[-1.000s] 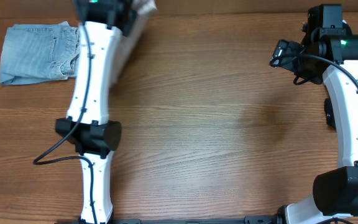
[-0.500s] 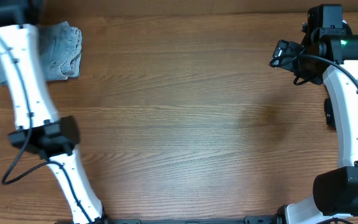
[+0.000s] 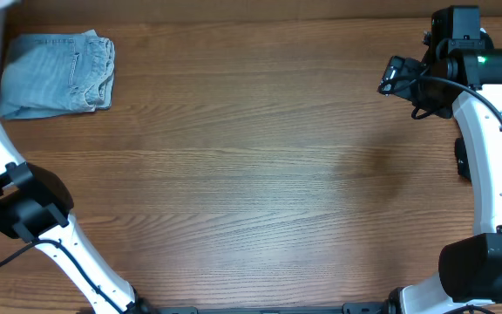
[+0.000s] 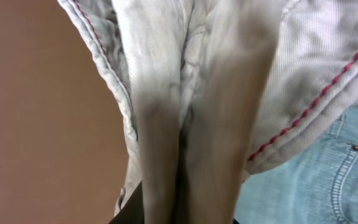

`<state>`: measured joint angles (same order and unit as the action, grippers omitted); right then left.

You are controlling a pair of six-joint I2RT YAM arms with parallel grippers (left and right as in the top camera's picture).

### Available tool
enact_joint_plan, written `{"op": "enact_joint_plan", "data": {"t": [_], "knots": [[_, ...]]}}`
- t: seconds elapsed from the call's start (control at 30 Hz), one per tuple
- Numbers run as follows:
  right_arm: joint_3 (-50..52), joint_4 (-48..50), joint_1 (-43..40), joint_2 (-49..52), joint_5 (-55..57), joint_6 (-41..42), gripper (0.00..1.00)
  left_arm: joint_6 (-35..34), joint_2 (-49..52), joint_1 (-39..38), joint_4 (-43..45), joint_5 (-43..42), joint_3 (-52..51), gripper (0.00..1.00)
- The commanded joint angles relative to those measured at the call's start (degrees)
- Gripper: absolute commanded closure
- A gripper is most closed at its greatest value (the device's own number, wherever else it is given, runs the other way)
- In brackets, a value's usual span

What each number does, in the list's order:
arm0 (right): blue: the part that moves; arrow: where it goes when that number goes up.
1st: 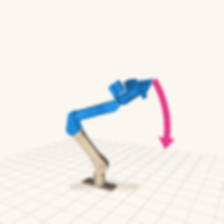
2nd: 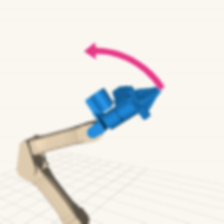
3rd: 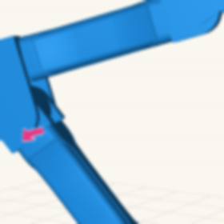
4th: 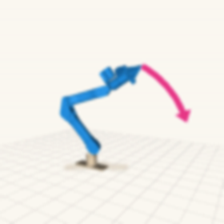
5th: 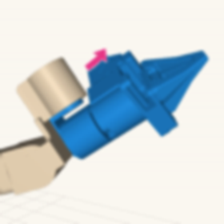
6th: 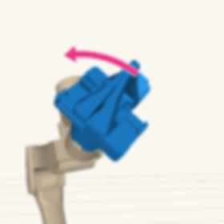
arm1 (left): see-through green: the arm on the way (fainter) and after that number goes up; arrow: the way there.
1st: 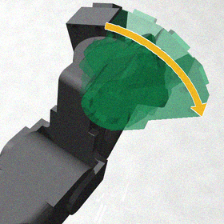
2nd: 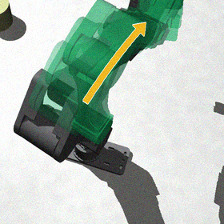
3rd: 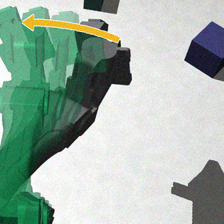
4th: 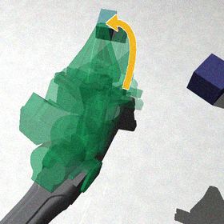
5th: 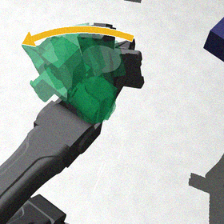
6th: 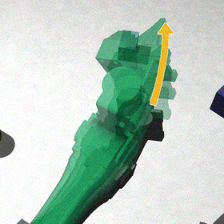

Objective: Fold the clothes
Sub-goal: 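Carry the folded shorts with the left gripper to the top-left corner, then place the shorts on the jeans and return the right gripper to rest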

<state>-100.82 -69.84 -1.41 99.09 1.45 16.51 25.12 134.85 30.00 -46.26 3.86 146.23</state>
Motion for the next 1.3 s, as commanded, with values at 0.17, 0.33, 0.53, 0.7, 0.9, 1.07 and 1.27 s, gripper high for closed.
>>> {"op": "enact_joint_plan", "data": {"t": [0.17,0.33,0.53,0.7,0.9,1.07,1.27], "knots": [[0.3,0.5,-0.1,-0.1,-0.1,0.0,0.07,1.0,-1.0,-4.9,6.2,-7.4,-11.3,0.96],[0.3,0.4,-0.1,-0.1,-0.1,0.0,0.07,1.0,-1.0,-10.1,6.0,-8.6,-17.1,0.96],[0.3,0.4,-0.1,-0.1,-0.1,0.0,0.07,0.9,-1.0,-15.8,5.7,-8.4,-24.5,0.0],[0.1,-0.2,-0.1,-0.1,-0.1,-0.1,0.0,-7.6,-1.7,-18.5,0.2,-8.2,-23.6,0.0],[-3.1,-2.1,-0.1,-3.2,1.9,-2.3,0.0,-15.3,-6.1,-19.8,-13.5,-8.4,-14.3,0.0],[-7.5,-5.4,-0.1,-10.0,1.9,-5.2,0.0,-17.9,-12.2,-20.6,-21.4,-8.4,-9.3,0.0],[-8.6,-11.1,-0.1,-18.7,1.2,-4.6,0.0,-17.9,-14.6,-20.7,-22.7,-8.4,-9.3,0.0]]}}
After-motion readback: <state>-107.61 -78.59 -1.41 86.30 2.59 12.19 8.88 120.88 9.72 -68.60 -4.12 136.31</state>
